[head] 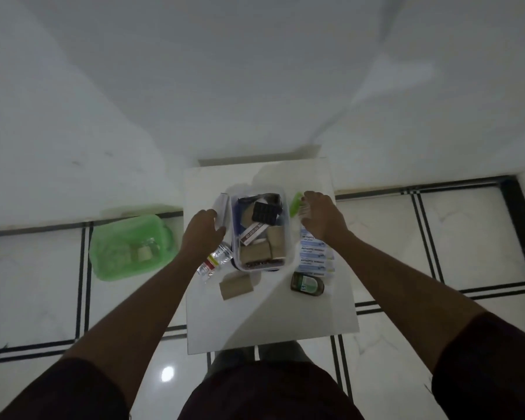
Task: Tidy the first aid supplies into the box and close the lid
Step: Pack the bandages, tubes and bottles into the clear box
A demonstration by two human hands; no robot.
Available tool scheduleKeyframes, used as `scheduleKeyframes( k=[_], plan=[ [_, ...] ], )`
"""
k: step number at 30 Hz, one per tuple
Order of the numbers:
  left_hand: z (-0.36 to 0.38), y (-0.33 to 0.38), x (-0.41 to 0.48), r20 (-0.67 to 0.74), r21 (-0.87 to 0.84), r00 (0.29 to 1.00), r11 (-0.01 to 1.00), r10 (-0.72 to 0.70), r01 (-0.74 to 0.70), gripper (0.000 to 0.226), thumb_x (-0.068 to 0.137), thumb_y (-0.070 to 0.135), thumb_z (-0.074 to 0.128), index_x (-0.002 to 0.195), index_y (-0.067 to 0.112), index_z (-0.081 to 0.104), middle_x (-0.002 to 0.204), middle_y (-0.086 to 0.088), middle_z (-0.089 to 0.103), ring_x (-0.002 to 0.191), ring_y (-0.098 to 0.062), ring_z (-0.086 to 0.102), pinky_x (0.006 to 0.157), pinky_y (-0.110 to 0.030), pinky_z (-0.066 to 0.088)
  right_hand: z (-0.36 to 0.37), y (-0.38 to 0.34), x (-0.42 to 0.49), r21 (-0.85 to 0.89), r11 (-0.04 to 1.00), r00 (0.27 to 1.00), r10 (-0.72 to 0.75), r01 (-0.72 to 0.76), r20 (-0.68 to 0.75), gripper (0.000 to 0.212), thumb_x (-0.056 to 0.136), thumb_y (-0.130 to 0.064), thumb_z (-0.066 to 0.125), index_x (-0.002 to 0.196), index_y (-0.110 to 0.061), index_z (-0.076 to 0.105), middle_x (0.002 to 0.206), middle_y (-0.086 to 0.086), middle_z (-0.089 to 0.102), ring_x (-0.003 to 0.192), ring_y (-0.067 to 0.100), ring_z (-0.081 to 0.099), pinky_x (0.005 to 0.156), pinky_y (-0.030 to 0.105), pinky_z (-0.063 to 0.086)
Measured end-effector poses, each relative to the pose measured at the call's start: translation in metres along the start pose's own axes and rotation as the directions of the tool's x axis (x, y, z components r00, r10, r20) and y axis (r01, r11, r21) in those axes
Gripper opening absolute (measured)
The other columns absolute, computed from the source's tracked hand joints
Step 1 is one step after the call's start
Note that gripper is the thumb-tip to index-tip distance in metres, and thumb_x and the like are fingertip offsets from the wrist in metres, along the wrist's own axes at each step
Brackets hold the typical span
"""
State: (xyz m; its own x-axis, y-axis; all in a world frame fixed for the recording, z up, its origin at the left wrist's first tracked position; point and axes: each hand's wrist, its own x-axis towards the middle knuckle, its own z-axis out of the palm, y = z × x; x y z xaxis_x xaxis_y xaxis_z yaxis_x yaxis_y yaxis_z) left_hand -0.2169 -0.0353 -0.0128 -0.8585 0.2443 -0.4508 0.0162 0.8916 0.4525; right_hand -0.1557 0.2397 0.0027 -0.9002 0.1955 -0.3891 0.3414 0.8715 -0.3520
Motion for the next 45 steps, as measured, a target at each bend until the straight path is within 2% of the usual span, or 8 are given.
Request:
scheduleKeyframes(
  k=[8,12,17,23,30,35,40,45],
  plan=[
    [0.016,-0.012,0.019,-0.042,0.004,0.995,0.996,-0.089,0.09,0.021,0.079,0.02,0.06,0.086,0.0,0.057,0.084,-0.018,0.061,0.075,-0.034,0.059,0.061,-0.036,0.047,0.012,0.003,0.02,-0.017,1.0,0.999,-0.002,0.001,-0.038,0.055,0.066,-0.011,0.071,0.117,-0.007,0.049,0.116,0.015,0.05,0.102,0.034,0.051,0.078,0.043,0.051],
    [-0.004,-0.013,0.014,-0.171,-0.063,0.979,0.993,-0.111,0.102,0.011,0.075,0.01,0.057,0.074,-0.001,0.057,0.071,-0.016,0.059,0.066,-0.034,0.056,0.055,-0.034,0.043,-0.003,0.006,0.02,0.085,0.995,0.979,-0.034,0.052,-0.2,0.056,0.061,-0.028,0.064,0.113,-0.012,0.051,0.111,0.01,0.053,0.102,0.031,0.05,0.071,0.031,0.043],
    [-0.043,-0.005,-0.018,-0.375,0.054,0.896,0.97,0.238,-0.235,0.014,0.077,0.004,0.065,0.091,0.003,0.067,0.08,-0.015,0.06,0.07,-0.029,0.054,0.061,-0.029,0.041,-0.043,-0.026,0.01,0.169,0.953,0.89,-0.158,0.251,-0.429,0.06,0.067,-0.031,0.072,0.119,-0.011,0.051,0.114,0.007,0.056,0.105,0.022,0.05,0.081,0.013,0.029],
    [-0.027,0.018,-0.042,-0.247,0.385,0.693,0.725,0.677,-0.571,0.025,0.08,0.025,0.06,0.099,0.014,0.071,0.094,-0.003,0.071,0.082,-0.024,0.065,0.074,-0.036,0.049,-0.052,-0.072,0.006,0.259,0.88,0.901,-0.322,0.399,-0.291,0.065,0.066,-0.032,0.077,0.123,-0.016,0.051,0.121,0.005,0.056,0.109,0.023,0.054,0.085,0.036,0.048],
    [0.011,0.047,-0.03,-0.207,0.512,0.747,0.721,0.632,-0.468,0.014,0.068,0.011,0.07,0.074,0.023,0.066,0.074,0.006,0.066,0.07,-0.02,0.06,0.068,-0.036,0.038,-0.013,-0.081,0.011,-0.226,0.863,0.847,-0.495,0.452,-0.195,0.056,0.072,-0.04,0.07,0.122,-0.019,0.056,0.119,0.003,0.063,0.1,0.024,0.062,0.07,0.035,0.041],
    [0.029,0.045,-0.024,-0.222,0.574,0.752,0.706,0.621,-0.414,0.012,0.07,0.012,0.068,0.07,0.024,0.065,0.068,0.005,0.062,0.066,-0.022,0.056,0.065,-0.035,0.034,0.01,-0.077,0.012,-0.296,0.871,0.859,-0.462,0.392,-0.22,0.047,0.076,-0.034,0.063,0.119,-0.017,0.057,0.116,0.001,0.066,0.101,0.023,0.061,0.067,0.031,0.033],
    [0.042,0.047,-0.027,-0.409,0.533,0.702,0.777,0.584,-0.335,0.004,0.079,0.019,0.067,0.076,0.021,0.064,0.08,0.002,0.063,0.075,-0.021,0.058,0.074,-0.039,0.039,0.02,-0.079,0.011,-0.314,0.891,0.867,-0.415,0.328,-0.274,0.045,0.076,-0.028,0.064,0.119,-0.015,0.058,0.109,0.003,0.067,0.094,0.025,0.061,0.065,0.032,0.04],
    [0.045,0.05,-0.024,-0.486,0.555,0.638,0.775,0.598,-0.303,0.005,0.077,0.017,0.066,0.077,0.021,0.063,0.08,0.003,0.062,0.075,-0.019,0.058,0.078,-0.042,0.041,0.027,-0.082,0.009,-0.298,0.906,0.867,-0.391,0.301,-0.309,0.017,0.084,-0.024,0.055,0.1,-0.017,0.057,0.098,0.001,0.07,0.09,0.024,0.062,0.064,0.034,0.039]
  ],
)
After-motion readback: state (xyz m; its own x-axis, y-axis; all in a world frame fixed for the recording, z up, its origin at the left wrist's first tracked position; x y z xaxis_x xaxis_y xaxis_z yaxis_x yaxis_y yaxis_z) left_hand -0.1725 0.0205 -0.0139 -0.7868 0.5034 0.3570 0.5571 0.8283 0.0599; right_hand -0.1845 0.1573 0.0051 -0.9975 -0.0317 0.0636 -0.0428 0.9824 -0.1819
